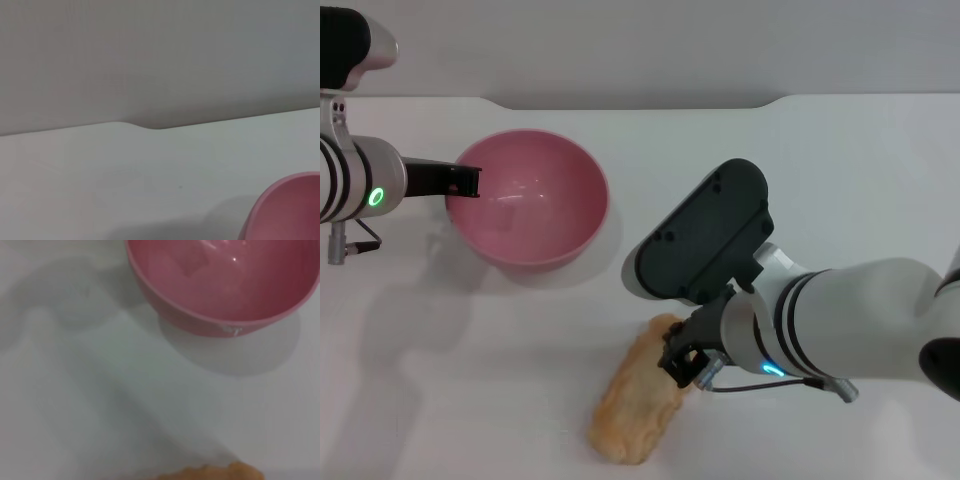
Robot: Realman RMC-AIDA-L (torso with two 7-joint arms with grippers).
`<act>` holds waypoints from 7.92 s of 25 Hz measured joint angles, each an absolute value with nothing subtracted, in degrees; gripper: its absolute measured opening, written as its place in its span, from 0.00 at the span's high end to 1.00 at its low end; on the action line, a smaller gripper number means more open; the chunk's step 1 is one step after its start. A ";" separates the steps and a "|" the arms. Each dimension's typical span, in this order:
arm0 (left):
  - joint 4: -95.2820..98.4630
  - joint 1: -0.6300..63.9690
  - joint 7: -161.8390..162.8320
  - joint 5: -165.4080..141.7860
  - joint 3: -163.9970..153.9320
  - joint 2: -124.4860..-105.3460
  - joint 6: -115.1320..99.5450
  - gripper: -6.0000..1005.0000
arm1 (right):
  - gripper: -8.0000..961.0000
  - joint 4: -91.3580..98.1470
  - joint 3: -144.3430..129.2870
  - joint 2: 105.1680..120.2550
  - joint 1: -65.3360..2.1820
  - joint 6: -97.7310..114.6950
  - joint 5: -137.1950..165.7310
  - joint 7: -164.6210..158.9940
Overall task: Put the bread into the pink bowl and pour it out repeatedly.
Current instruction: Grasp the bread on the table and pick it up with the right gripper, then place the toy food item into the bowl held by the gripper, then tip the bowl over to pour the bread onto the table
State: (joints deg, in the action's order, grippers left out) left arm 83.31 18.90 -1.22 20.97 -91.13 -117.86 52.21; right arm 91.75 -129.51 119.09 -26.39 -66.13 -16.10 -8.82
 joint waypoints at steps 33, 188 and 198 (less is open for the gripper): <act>83.05 19.07 -1.56 20.73 -91.49 -117.86 52.11 0.95 | 0.41 87.26 -125.15 119.18 -25.50 -63.43 -16.00 -10.01; 87.00 18.12 -15.89 16.21 -103.90 -117.99 40.30 0.95 | 0.37 93.16 -103.15 118.83 -1.27 -21.60 -27.91 8.34; 91.02 16.53 -11.39 -6.70 -114.11 -118.41 38.63 0.95 | 0.37 93.14 -98.88 119.18 1.10 -24.42 -25.83 8.51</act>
